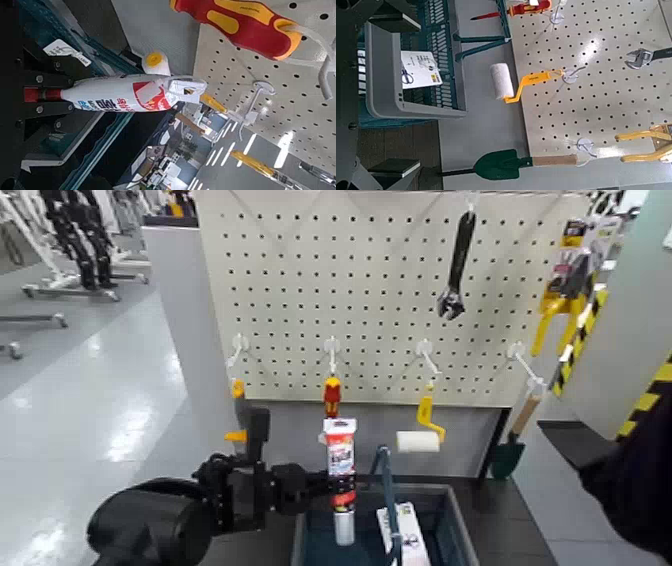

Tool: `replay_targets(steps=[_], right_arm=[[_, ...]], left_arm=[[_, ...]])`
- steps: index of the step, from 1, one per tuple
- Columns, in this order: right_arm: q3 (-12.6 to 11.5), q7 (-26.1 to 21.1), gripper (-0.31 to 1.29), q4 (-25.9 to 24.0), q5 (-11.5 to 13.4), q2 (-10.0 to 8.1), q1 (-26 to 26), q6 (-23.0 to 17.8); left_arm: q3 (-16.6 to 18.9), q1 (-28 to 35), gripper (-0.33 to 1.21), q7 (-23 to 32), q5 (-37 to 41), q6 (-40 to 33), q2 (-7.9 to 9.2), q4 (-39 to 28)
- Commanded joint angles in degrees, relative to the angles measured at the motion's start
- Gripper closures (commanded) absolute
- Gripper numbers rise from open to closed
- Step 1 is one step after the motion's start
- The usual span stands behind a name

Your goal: Put the red glue tube into the crate.

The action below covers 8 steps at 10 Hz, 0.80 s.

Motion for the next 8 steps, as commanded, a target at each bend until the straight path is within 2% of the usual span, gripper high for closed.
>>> replay_targets(steps=[1, 2, 3, 4, 8], right_arm=[[0.0, 0.0, 0.11, 0.0, -0.2, 7.73, 0.0, -0.2], [0.0, 0.0, 0.11, 0.0, -0.2, 7.73, 0.0, -0.2], [0.0, 0.0, 0.11, 0.0, -0.3, 7.73, 0.0, -0.3], [0.0, 0.0, 0.11, 0.1, -0.3, 7.73, 0.0, -0.3], [0.0, 0.0, 0.11, 0.0, -0.3, 7.73, 0.0, -0.3]], left_arm=[[0.1, -0.3, 0.76, 0.2, 0.0, 1.3, -0.09, 0.1], [0.5, -0.3, -0.02, 0.2, 0.1, 2.0, -0.18, 0.2], [0.5, -0.5, -0.12, 0.2, 0.1, 2.1, -0.18, 0.1], [0.6, -0.5, -0.16, 0.2, 0.0, 2.0, -0.18, 0.0], [0.7, -0.5, -0.17, 0.2, 0.0, 1.9, -0.18, -0.3]])
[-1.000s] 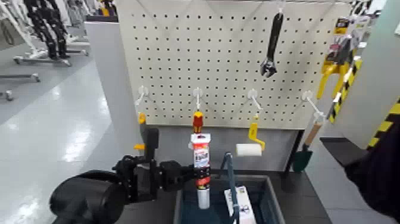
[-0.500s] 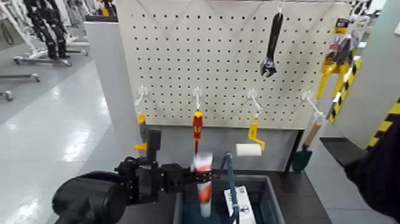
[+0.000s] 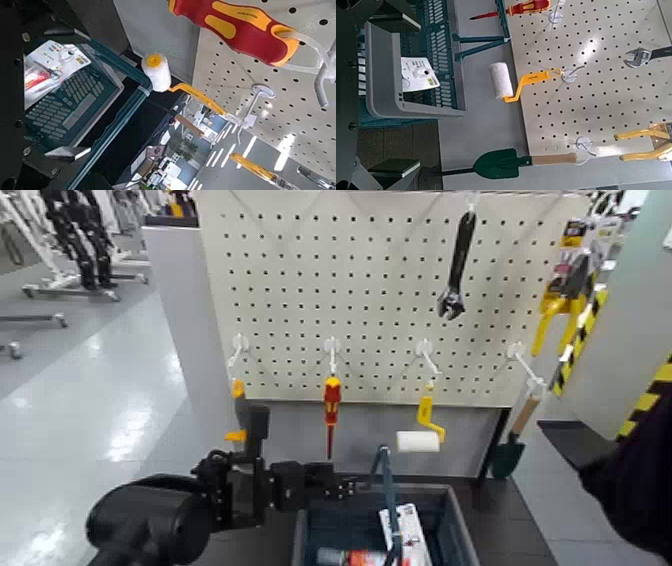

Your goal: Put the red glue tube into the crate.

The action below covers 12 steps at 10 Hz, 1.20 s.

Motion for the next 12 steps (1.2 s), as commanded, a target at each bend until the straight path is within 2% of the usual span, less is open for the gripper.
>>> replay_targets(steps=[1, 3, 5, 6, 8, 9, 10, 12], right_arm=[[0.0, 0.0, 0.11, -0.1, 0.0, 7.73, 0.0, 0.0], [-0.1, 0.0, 0.11, -0.1, 0.0, 7.73, 0.1, -0.1], [-0.3, -0.1, 0.11, -0.1, -0.2, 7.91, 0.3, -0.4], [-0.4, -0.1, 0.11, 0.0, -0.4, 8.09, 0.4, -0.5], [-0.6, -0.4, 0.11, 0.6, -1.3, 8.17, 0.6, -1.3], [-0.6, -1.0, 0.11, 0.6, -1.3, 8.17, 0.9, -1.4], [-0.6, -1.8, 0.11, 0.6, -1.3, 8.17, 1.2, -1.5], [-0.6, -2.9, 0.1, 0.5, -1.3, 8.09, 1.8, -1.8]], left_arm=[[0.1, 0.0, -0.17, -0.1, 0.0, 0.0, 0.0, -0.2], [0.7, 0.6, -0.16, 0.1, -1.9, -1.1, -0.09, -2.2], [4.1, 6.3, -0.16, 4.7, -13.9, -0.6, 0.7, -15.4], [6.7, 11.5, -0.16, 8.4, -20.9, -1.5, 0.44, -22.3], [12.8, 23.4, -0.16, 18.6, -26.2, -5.9, -1.84, -31.3], [13.4, 28.7, -0.16, 25.0, -29.2, -9.3, -2.11, -35.4], [13.1, 33.5, -0.15, 30.3, -29.3, -13.0, -1.84, -36.7], [11.6, 41.3, -0.1, 42.1, -29.6, -27.1, -1.14, -36.2]])
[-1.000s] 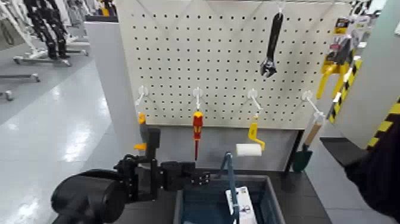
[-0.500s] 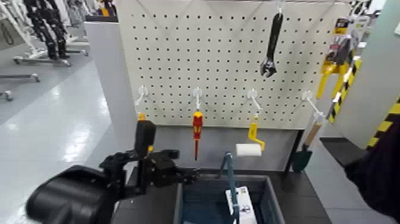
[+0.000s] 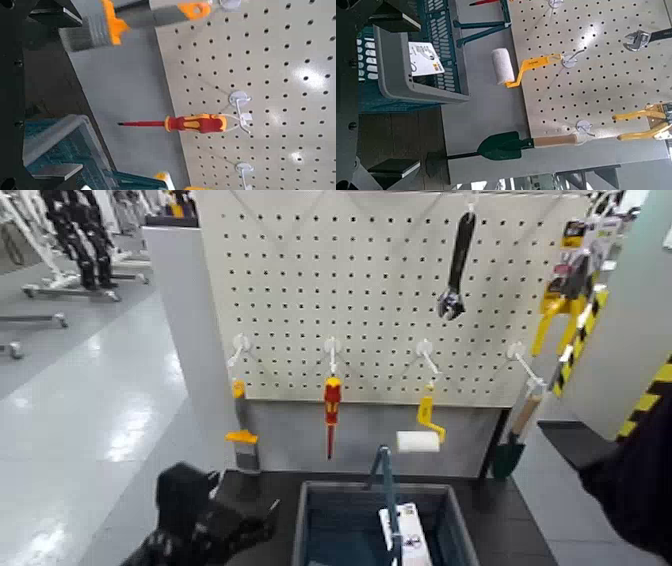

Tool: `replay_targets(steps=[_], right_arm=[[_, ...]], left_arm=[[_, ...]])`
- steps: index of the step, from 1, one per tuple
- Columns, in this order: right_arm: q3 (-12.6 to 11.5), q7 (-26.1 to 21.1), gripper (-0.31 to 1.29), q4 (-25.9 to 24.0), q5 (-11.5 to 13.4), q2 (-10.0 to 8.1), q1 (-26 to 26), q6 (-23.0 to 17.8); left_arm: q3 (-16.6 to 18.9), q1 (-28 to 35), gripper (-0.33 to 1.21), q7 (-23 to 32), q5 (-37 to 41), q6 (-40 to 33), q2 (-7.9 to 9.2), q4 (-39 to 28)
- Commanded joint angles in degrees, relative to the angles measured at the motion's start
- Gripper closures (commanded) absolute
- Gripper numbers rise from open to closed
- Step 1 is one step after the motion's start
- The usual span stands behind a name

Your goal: Put the red glue tube into the crate.

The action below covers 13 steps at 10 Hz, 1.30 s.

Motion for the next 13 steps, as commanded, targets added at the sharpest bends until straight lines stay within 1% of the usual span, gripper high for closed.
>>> replay_targets(steps=[1, 3, 5, 6, 7, 9, 11, 13], right_arm=[[0.0, -0.5, 0.09, -0.1, 0.1, 8.0, 0.6, -0.4], [0.0, -1.2, 0.09, -0.6, 0.1, 7.91, 0.9, -0.2], [-0.1, -1.3, 0.09, -0.6, 0.1, 7.82, 0.9, -0.5], [-0.2, -1.3, 0.09, -0.6, 0.1, 7.82, 1.0, -0.7], [-0.2, -1.5, 0.09, -0.6, 0.1, 7.82, 1.0, -0.7], [-0.2, -1.5, 0.09, -0.7, 0.3, 7.73, 1.1, -0.8], [-0.3, -2.0, 0.09, -0.8, 0.9, 7.73, 1.0, -0.9], [-0.4, -3.4, 0.09, -2.7, 3.0, 7.82, 1.6, 1.6]], left_arm=[[-1.1, 9.0, -0.04, 11.6, -0.5, -15.0, 0.6, 0.9], [-1.1, 12.4, -0.04, 16.8, -1.0, -18.7, 1.04, 0.9], [-1.8, 12.8, 0.02, 18.1, -0.8, -19.9, 2.0, 0.7], [-2.3, 13.9, 0.04, 20.1, -0.6, -21.1, 2.53, 0.4], [-2.5, 14.8, 0.08, 21.8, -0.5, -21.5, 2.71, 0.4], [-2.7, 14.9, 0.08, 21.6, -0.5, -21.6, 2.97, 0.3], [-2.3, 15.7, 0.1, 22.2, -0.4, -23.7, 3.15, 1.2], [-2.4, 15.5, 0.1, 21.9, -0.3, -23.8, 3.15, 1.5]])
